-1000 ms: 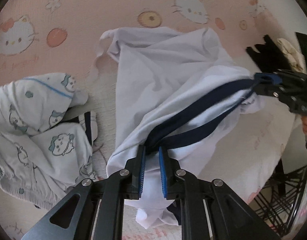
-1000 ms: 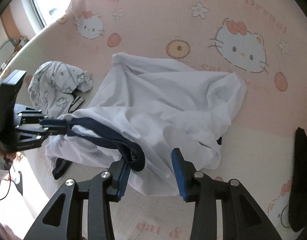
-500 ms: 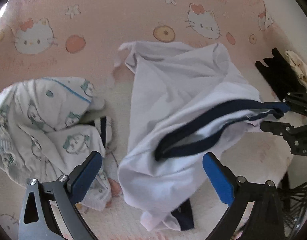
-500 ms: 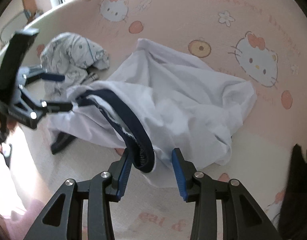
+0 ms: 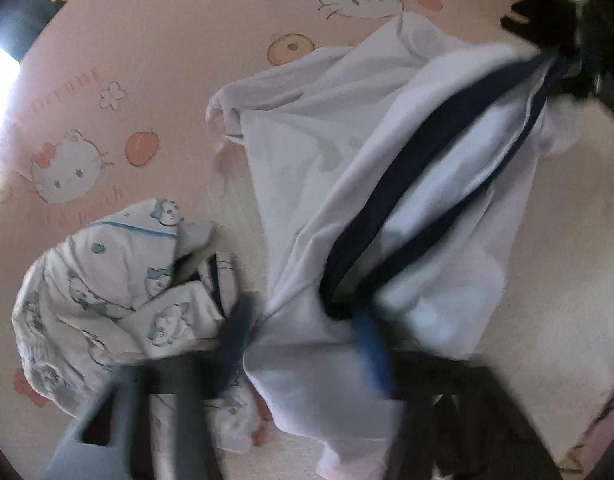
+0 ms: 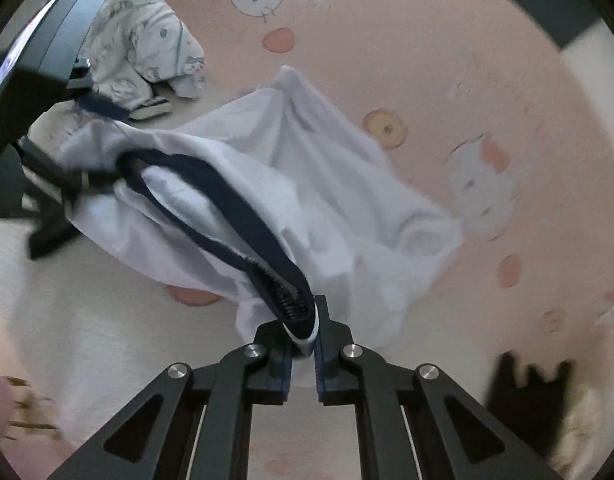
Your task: Fold clothes
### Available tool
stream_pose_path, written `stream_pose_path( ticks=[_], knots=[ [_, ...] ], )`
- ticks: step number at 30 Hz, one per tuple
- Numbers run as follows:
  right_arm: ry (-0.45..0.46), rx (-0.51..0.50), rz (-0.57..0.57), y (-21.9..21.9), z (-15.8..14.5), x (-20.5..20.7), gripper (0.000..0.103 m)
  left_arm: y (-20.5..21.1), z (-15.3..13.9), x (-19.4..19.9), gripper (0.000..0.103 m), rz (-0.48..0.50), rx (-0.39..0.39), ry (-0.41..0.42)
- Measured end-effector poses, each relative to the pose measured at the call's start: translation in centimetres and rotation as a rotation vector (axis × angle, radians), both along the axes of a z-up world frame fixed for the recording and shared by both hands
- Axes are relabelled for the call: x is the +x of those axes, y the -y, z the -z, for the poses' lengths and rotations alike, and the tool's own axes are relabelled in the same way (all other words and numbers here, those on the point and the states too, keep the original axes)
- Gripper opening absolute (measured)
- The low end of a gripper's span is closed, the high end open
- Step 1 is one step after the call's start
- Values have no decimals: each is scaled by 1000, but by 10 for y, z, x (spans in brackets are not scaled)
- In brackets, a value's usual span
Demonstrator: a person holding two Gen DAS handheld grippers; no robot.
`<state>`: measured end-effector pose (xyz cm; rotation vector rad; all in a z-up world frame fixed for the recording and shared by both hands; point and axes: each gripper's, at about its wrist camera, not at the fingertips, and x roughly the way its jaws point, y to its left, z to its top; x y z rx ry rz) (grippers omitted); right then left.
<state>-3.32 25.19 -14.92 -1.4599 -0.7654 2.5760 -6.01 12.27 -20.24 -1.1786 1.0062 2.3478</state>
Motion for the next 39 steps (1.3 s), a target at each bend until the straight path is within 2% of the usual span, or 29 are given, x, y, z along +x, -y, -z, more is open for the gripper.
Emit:
stream_pose_path(
  ticks=[1,5,8,11,14,16,19,22,29,33,37,39],
  knots=[
    [-17,37,6,1,-1,0,5,-1,-1,1,22,15,-21,-25],
    [-77,125,51,-3,-11,-2,5,-1,-23,0,16,-9,-12,-104],
    [-130,197,58,-4,-23,0,5,4,-58,-3,14,-36,68,-146],
    [-161,177,70,-10,-39,1,5,11,-89,-7,13,-49,160,-144],
    [-185,67,118,-26,-60,3,4,21,-120,-11,12,-48,312,-112],
    [-199,11,153,-35,-73,5,4,26,-130,-14,12,-49,385,-85],
    [-215,-63,201,-47,-90,9,4,27,-135,-11,11,-45,437,-60],
    [-225,-127,237,-55,-102,12,4,28,-145,-2,10,-29,463,-61],
    [-293,-117,272,-63,-126,34,4,36,-179,5,9,12,494,-111],
    [-244,-223,284,-72,-124,36,4,41,-178,0,9,11,550,-65],
    [-185,-322,292,-78,-117,37,4,37,-170,0,10,46,608,28],
    [-163,-321,287,-75,-111,35,5,32,-163,0,10,51,617,93]
  ],
)
